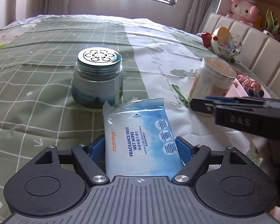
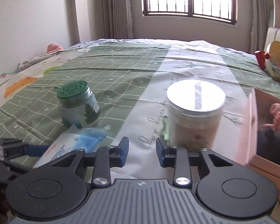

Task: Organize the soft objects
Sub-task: 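Grasp the green clip with the right gripper while the left holds the wipes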

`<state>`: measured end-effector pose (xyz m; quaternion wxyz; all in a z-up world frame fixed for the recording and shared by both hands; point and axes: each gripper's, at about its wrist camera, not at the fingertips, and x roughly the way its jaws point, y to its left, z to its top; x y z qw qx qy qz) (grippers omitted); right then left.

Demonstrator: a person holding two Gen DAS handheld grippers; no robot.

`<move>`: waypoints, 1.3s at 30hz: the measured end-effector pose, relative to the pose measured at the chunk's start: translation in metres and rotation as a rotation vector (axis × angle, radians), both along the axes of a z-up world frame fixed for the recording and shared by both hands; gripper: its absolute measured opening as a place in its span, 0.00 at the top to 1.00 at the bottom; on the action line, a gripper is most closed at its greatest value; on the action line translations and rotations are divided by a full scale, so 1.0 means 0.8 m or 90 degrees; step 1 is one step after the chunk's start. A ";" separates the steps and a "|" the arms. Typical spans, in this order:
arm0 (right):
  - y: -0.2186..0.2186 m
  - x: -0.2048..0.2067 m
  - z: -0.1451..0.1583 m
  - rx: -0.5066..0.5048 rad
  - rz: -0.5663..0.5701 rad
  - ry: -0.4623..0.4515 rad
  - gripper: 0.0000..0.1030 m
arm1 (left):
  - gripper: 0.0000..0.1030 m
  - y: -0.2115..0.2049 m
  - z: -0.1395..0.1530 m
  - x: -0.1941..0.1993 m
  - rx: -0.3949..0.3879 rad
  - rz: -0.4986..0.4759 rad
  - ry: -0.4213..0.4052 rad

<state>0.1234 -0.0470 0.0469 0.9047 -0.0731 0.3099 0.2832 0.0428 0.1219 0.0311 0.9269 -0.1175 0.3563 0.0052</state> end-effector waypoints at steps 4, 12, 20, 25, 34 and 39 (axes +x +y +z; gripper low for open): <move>0.026 0.032 -0.007 -0.057 -0.037 -0.023 0.74 | 0.18 0.013 -0.002 -0.011 -0.007 0.009 -0.014; 0.020 0.081 -0.040 -0.058 -0.123 0.076 0.74 | 0.18 0.025 -0.013 -0.014 -0.044 0.003 -0.027; 0.028 0.075 -0.034 -0.055 -0.110 0.074 0.91 | 0.18 0.023 -0.014 -0.014 -0.044 -0.002 -0.026; 0.021 0.062 -0.012 -0.043 -0.089 0.066 0.91 | 0.18 0.012 -0.006 -0.008 -0.032 -0.013 -0.025; 0.002 0.027 0.071 -0.009 -0.037 -0.004 0.91 | 0.18 -0.022 0.058 0.018 0.038 -0.046 -0.085; -0.025 0.013 0.138 0.026 -0.026 -0.064 0.91 | 0.18 -0.031 0.113 0.048 0.092 -0.041 -0.126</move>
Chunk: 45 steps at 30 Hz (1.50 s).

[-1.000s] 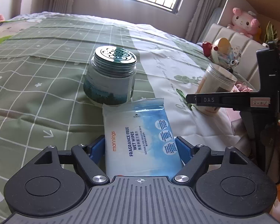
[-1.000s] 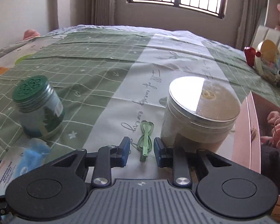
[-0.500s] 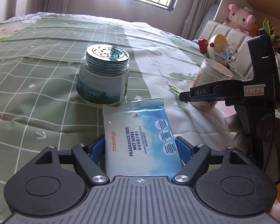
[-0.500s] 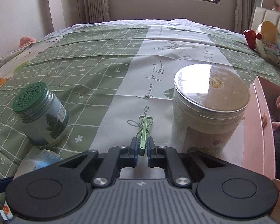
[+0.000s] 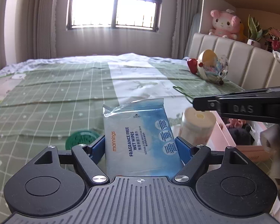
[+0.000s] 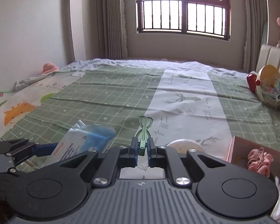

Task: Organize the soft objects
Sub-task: 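Grasp the green clip with the right gripper while the left holds the wipes, then lower the wipes and the green clip into the pink box and open both grippers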

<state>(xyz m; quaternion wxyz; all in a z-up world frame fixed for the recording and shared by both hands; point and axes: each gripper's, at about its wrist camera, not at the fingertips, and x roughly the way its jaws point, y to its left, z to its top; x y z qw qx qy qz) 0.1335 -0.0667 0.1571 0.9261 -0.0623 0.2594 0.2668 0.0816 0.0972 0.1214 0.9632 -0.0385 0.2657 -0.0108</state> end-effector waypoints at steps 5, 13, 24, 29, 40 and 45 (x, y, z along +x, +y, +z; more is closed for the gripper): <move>-0.049 -0.007 0.052 0.022 -0.023 -0.058 0.91 | 0.18 -0.033 0.053 0.025 0.030 -0.022 -0.045; -0.188 -0.003 0.080 0.025 -0.128 -0.103 0.91 | 0.18 -0.144 0.075 0.078 -0.019 -0.165 -0.057; -0.331 0.030 -0.003 0.021 -0.253 -0.025 0.91 | 0.18 -0.303 -0.036 0.186 -0.066 -0.317 0.089; -0.327 0.043 -0.061 0.028 -0.239 0.036 0.91 | 0.18 -0.313 -0.060 0.225 -0.042 -0.292 0.136; -0.293 0.056 -0.123 0.003 -0.232 0.072 0.91 | 0.48 -0.305 -0.025 0.195 0.008 -0.293 0.114; -0.281 0.054 -0.124 -0.037 -0.261 0.056 0.90 | 0.56 -0.319 -0.048 0.192 0.054 -0.299 0.114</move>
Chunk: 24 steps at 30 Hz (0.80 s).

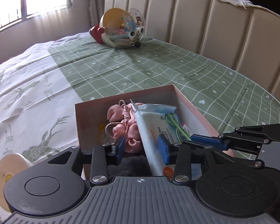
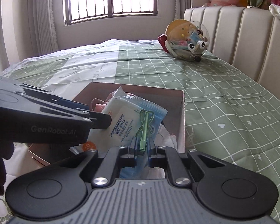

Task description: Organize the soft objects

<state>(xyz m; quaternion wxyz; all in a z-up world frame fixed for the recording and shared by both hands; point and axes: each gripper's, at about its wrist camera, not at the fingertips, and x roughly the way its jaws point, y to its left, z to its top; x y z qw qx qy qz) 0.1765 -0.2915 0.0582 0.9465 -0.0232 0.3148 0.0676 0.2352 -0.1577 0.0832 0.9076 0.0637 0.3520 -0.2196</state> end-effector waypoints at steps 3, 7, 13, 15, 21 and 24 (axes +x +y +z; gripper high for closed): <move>0.000 0.002 -0.004 -0.026 -0.033 0.001 0.90 | 0.53 -0.004 -0.002 0.000 0.008 0.007 -0.012; -0.005 0.001 -0.004 -0.017 -0.039 0.007 0.85 | 0.51 -0.007 -0.003 -0.004 0.020 0.008 -0.029; -0.003 -0.003 0.000 -0.027 -0.039 0.014 0.58 | 0.50 0.005 0.002 -0.014 0.000 0.034 -0.046; -0.006 -0.004 0.002 -0.003 -0.040 0.019 0.52 | 0.53 0.016 0.008 -0.026 -0.014 0.044 -0.059; 0.003 -0.032 0.021 0.047 -0.030 -0.014 0.32 | 0.53 0.079 0.025 -0.099 -0.058 0.074 -0.093; 0.029 -0.056 0.035 0.023 -0.020 -0.045 0.29 | 0.53 0.119 0.020 -0.144 -0.069 0.106 -0.090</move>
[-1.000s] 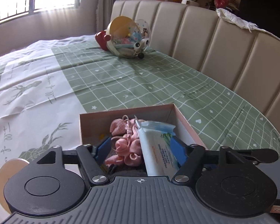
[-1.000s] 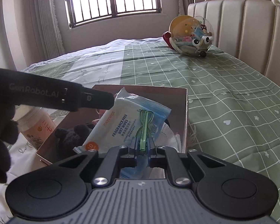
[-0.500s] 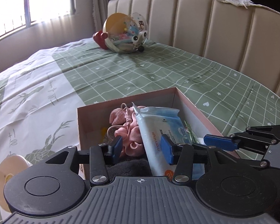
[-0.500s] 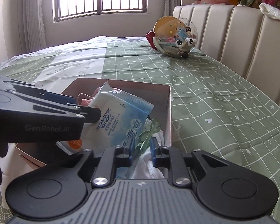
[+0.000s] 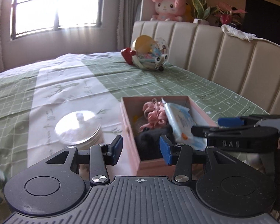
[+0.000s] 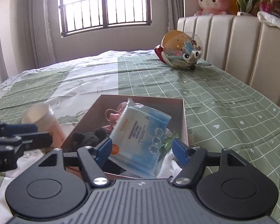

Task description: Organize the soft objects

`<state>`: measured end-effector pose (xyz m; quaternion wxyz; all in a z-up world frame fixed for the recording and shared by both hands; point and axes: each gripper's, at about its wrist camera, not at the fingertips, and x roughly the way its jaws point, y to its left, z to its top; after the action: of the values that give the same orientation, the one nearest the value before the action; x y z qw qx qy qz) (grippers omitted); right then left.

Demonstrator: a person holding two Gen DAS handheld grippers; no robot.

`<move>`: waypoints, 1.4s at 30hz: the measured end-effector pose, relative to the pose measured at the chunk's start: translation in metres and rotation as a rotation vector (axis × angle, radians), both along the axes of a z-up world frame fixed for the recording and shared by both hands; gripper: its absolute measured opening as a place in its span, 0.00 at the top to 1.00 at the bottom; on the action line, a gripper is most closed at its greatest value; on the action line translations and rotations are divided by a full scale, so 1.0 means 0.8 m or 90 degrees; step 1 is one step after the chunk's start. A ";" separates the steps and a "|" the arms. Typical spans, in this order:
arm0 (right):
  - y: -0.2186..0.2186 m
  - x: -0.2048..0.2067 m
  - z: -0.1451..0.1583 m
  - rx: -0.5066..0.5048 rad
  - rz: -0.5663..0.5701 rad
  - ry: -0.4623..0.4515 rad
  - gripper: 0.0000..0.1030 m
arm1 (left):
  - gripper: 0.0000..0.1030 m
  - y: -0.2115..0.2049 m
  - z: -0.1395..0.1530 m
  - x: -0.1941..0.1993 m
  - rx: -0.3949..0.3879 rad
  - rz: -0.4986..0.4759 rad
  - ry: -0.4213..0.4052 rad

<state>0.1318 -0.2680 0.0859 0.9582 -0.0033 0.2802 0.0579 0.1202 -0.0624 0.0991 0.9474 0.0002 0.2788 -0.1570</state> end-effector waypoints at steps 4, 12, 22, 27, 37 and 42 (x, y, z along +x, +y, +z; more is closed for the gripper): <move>0.043 -0.036 0.009 -0.028 0.030 -0.027 0.22 | 0.53 0.047 -0.022 -0.057 -0.010 0.050 0.017; 0.106 -0.114 -0.040 -0.039 0.088 -0.009 0.18 | 0.54 0.103 -0.070 -0.148 -0.008 0.178 0.033; 0.118 -0.147 -0.106 -0.043 0.104 0.043 0.09 | 0.52 0.086 -0.120 -0.190 0.020 0.206 0.028; 0.116 -0.145 -0.111 -0.055 0.096 0.055 0.04 | 0.51 0.074 -0.122 -0.181 0.044 0.219 0.027; 0.116 -0.148 -0.113 -0.062 0.089 0.042 0.02 | 0.51 0.068 -0.123 -0.180 0.072 0.213 0.017; 0.114 -0.150 -0.113 -0.058 0.089 0.039 0.02 | 0.51 0.070 -0.123 -0.178 0.059 0.220 0.021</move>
<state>0.0121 -0.1769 -0.0041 0.9416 -0.0645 0.3109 0.1118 -0.0223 -0.0064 0.0009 0.9545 -0.0066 0.2975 0.0209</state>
